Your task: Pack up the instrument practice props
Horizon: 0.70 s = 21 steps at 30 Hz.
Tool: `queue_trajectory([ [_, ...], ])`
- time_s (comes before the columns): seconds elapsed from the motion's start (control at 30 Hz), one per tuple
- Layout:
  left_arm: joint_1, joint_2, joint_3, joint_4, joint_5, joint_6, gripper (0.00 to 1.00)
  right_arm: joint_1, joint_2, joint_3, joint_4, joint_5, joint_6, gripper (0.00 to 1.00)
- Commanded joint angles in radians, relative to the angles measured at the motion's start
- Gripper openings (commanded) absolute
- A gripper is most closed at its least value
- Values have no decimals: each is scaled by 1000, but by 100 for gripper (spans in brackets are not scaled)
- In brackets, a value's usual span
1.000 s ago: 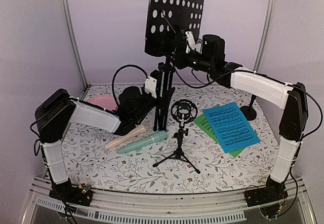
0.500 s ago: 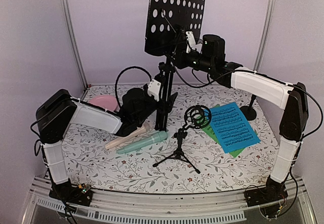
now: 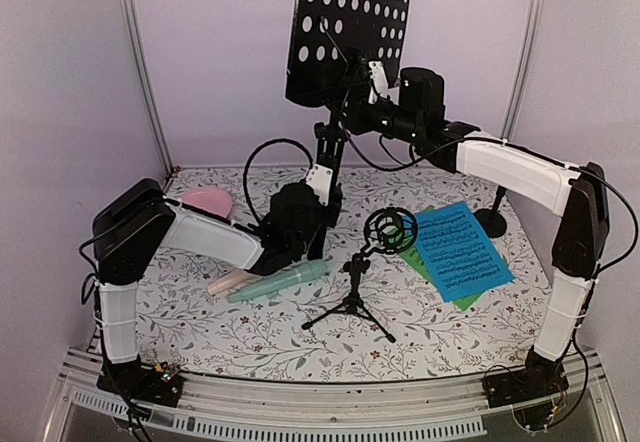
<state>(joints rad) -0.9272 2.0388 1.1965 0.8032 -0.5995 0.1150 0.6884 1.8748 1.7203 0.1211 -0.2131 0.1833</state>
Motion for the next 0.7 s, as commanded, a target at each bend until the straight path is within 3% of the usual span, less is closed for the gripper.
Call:
queue_trajectory([
  [0.0,-41,3,10,40,-81,66,40,23,-3,-5,-193,-19,13,0],
  [0.13,-44,-12,10,42,-64,77,26,24,-13,-4,-195,-18,12,0],
  [0.43,-45,-61,11,29,38,155,17,23,-48,-16,-196,-2,-1,0],
  [0.67,-28,-142,9,-43,138,221,6,24,-82,-32,-194,26,-14,15],
])
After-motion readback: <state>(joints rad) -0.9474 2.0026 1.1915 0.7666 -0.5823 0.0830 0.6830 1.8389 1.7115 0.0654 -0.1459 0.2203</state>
